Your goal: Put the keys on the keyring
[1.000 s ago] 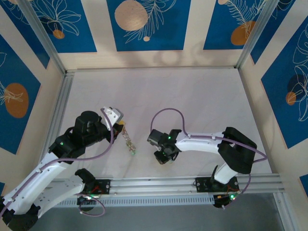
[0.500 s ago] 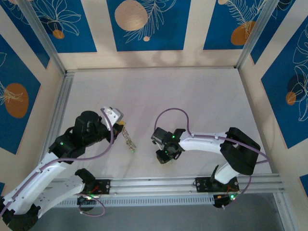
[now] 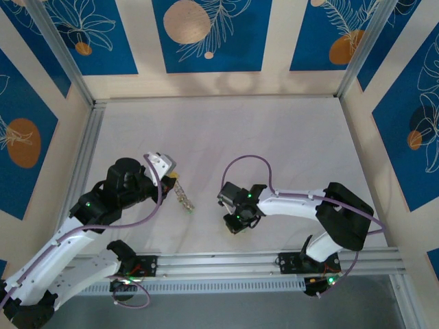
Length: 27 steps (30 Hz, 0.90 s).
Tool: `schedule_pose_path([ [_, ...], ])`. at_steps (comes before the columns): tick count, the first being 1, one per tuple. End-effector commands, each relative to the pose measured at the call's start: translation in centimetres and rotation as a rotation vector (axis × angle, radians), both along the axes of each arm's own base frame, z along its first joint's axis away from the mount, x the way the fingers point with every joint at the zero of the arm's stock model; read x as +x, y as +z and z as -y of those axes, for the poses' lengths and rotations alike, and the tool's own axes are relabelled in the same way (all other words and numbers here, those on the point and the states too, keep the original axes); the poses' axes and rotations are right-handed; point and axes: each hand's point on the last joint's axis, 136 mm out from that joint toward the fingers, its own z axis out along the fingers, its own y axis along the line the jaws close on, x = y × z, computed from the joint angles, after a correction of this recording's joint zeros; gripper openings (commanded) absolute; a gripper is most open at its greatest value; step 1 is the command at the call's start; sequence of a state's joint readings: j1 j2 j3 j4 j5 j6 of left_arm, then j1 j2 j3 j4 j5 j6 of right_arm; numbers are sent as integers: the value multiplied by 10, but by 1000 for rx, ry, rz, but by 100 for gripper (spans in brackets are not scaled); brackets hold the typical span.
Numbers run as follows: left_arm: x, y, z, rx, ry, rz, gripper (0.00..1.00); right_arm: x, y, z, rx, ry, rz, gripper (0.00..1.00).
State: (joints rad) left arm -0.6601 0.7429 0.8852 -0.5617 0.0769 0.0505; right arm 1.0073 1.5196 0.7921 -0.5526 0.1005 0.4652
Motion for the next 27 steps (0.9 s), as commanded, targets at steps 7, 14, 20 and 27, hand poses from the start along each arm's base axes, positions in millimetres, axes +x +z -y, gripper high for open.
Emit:
schedule_pose_path([
  [7,2,20,5,-54,-17,37,0,-9,42,-14,154,116,120,0],
  [14,-19,37,27,-133,-189,39,0,-28,139,-31,450,283,282,0],
  [20,-52,66,48,-218,-412,56,0,-32,226,-27,626,342,404,0],
  [27,-72,76,63,-239,-536,75,0,-25,283,-41,801,341,457,0],
])
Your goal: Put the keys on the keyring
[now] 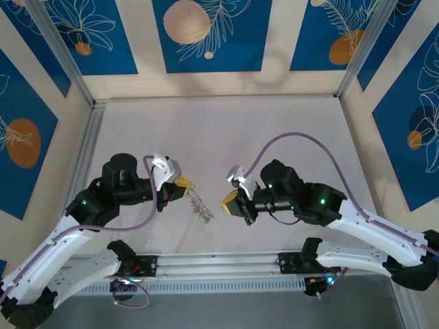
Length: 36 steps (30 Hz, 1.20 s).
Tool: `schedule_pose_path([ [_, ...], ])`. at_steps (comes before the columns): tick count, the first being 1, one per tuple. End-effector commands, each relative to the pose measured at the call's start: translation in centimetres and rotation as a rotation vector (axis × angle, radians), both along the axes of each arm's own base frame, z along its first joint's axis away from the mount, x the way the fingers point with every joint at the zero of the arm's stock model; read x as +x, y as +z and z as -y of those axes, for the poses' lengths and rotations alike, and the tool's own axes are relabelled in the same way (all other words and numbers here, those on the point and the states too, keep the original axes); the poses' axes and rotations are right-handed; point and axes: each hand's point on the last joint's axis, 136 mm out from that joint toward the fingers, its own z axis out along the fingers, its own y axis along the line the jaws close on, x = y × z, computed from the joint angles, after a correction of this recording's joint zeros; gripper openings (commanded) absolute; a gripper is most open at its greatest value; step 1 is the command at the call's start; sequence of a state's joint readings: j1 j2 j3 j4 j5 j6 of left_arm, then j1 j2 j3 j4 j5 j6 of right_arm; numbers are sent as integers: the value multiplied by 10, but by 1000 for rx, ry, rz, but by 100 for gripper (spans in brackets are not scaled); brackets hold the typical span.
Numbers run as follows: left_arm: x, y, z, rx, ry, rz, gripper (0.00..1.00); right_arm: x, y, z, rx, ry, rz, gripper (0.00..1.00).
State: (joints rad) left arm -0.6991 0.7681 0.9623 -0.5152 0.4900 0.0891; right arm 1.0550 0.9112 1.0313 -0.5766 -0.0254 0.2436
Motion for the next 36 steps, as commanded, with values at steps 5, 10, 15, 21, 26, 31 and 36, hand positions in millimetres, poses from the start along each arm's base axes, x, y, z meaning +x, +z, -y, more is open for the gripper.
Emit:
schedule_pose_path([
  [5,-17,24,17,-69,-138,74,0,7,28,-28,93,71,2,0],
  [10,-19,21,19,-70,-156,67,0,14,26,-48,96,101,-19,0],
  [15,-18,16,18,-59,-151,64,0,17,22,-57,100,114,-48,0],
  [21,-18,15,18,-58,-150,64,0,22,22,-59,123,107,-60,0],
  [26,-18,16,18,-59,-147,64,0,26,21,-59,129,91,-69,0],
  [31,-17,15,18,-58,-145,61,0,34,15,-55,128,56,-95,0],
  [36,-17,15,18,-57,-145,64,0,42,8,-51,122,21,-136,0],
])
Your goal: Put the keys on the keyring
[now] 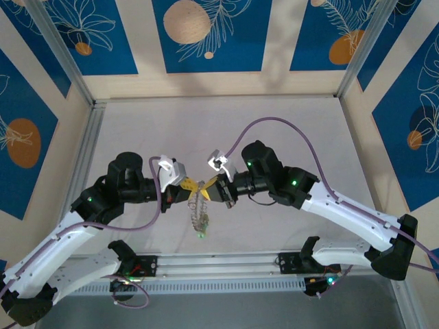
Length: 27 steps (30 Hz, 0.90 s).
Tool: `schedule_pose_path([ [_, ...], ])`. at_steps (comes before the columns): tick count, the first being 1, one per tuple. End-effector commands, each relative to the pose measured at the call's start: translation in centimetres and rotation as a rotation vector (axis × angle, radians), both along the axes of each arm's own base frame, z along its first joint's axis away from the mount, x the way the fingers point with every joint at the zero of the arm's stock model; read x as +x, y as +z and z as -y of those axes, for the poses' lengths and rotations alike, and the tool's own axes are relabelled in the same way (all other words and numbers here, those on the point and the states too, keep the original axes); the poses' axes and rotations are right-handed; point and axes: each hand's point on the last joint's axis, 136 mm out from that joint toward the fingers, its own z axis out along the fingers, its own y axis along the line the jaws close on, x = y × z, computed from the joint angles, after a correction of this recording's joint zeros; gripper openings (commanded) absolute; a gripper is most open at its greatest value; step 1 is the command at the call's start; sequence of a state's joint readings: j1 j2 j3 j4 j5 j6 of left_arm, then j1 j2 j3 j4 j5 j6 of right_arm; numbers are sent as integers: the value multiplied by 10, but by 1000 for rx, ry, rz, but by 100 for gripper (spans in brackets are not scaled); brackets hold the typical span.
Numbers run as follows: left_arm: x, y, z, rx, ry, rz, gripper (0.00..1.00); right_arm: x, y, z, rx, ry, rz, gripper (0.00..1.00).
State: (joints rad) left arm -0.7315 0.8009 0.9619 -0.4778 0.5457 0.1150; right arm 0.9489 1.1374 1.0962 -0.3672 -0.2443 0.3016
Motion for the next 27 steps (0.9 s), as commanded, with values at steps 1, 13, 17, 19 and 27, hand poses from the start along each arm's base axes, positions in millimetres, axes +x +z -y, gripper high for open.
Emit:
schedule_pose_path([
  [1,-8,13,4,-45,-52,49,0,10,-1,2,14,-41,-28,0],
  [13,-5,12,3,-41,-30,45,0,18,-7,6,19,-61,-71,0],
  [17,25,-9,-11,60,165,1,0,28,-27,23,-39,-157,-95,0],
  [19,37,-30,-18,145,247,-48,0,38,-46,40,-70,-245,-126,0],
  [27,40,-64,-11,265,248,-212,31,64,-110,121,-106,-578,-220,0],
])
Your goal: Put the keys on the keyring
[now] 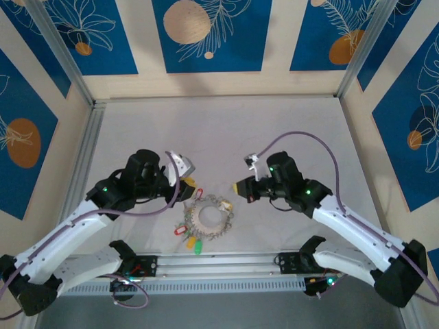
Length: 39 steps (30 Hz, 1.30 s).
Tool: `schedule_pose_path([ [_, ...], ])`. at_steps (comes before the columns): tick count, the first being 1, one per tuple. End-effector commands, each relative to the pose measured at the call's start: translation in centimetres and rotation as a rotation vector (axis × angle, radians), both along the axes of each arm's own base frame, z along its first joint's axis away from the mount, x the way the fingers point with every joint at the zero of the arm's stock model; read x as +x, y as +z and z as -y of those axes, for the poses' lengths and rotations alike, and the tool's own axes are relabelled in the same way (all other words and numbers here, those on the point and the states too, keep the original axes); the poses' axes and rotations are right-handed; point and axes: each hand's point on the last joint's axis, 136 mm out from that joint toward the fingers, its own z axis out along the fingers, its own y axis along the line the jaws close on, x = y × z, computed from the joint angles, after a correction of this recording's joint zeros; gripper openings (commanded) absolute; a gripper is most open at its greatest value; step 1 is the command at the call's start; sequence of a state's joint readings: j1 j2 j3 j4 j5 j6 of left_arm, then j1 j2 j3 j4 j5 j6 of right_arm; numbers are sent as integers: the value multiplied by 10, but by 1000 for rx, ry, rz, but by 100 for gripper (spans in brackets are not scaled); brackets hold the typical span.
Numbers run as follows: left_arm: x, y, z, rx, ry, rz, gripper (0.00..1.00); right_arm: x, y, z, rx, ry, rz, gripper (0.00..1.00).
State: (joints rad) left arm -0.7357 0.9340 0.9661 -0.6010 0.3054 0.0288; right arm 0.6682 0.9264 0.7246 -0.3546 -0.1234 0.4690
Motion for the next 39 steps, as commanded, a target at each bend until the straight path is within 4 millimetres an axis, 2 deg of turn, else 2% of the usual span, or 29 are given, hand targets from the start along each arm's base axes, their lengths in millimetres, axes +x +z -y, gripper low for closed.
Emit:
schedule_pose_path([
  [1,-1,0,2,40,-5,-51,34,9,-12,29,1,-145,-17,0],
  [6,8,-30,25,188,-82,-122,40,20,-35,62,40,-279,-48,0],
  [12,11,-70,57,291,-153,-223,45,28,-39,78,87,-349,-44,0],
  [16,5,-93,75,309,-183,-290,49,30,-40,90,99,-389,-25,0],
  [20,-8,-125,92,390,-229,-337,50,30,-47,101,117,-428,-28,0],
  [26,-11,-159,106,461,-247,-386,51,29,-55,111,146,-456,-44,0],
  [32,-10,-176,121,484,-241,-389,51,29,-59,116,158,-465,-51,0],
  [39,-8,-196,112,596,-211,-364,48,29,-60,120,177,-468,-58,0],
])
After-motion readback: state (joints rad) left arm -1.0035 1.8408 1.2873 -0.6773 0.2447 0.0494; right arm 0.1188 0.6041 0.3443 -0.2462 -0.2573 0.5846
